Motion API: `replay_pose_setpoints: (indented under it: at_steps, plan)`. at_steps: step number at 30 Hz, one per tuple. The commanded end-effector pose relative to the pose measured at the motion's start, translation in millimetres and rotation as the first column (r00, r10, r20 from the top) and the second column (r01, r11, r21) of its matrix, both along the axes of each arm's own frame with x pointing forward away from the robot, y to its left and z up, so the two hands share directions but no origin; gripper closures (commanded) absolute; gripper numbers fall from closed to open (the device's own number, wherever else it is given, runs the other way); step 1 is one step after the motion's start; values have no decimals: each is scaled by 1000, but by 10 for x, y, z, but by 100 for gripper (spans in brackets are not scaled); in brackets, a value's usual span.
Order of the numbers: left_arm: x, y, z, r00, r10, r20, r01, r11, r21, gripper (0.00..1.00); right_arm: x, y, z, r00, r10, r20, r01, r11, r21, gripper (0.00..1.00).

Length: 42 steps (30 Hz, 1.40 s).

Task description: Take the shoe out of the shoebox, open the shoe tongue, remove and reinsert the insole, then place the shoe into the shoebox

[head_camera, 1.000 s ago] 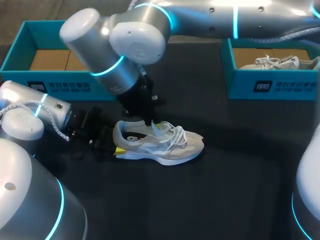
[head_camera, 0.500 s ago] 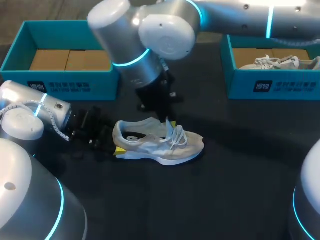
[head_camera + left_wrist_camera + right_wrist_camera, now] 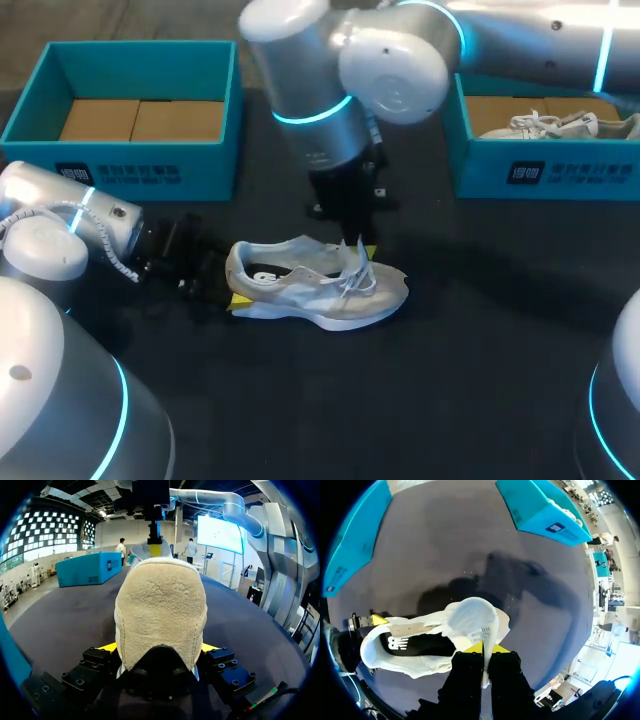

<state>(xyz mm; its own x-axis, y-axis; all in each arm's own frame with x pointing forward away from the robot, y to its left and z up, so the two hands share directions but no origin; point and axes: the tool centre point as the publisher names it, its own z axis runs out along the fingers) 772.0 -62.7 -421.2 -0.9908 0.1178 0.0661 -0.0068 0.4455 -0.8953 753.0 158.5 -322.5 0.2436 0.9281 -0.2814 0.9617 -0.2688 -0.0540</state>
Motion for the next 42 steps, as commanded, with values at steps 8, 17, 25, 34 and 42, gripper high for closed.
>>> replay_pose_setpoints:
  at_steps: [8, 17, 25, 34, 42]
  plan:
    - [10, -1, -16, 1000, 0, 0, 0, 1000, 1, 100, -22, -229, -198, 981, -193, 25, 190, 978, 91, 100]
    - [10, -1, -16, 1000, 0, 0, 0, 1000, 1, 100, 7, -282, -344, 979, -201, -14, 202, 973, 109, 80]
    - [10, -1, -16, 1000, 0, 0, 0, 1000, 1, 100, 22, -279, -366, 981, -195, -23, 197, 975, 107, 53]
    - [10, -1, -16, 1000, 0, 0, 0, 1000, 1, 100, -36, -282, -170, 983, -186, 12, 184, 978, 101, 0]
    - [10, -1, -16, 1000, 0, 0, 0, 1000, 1, 100, -53, -218, 159, 988, -136, 72, 128, 986, 108, 0]
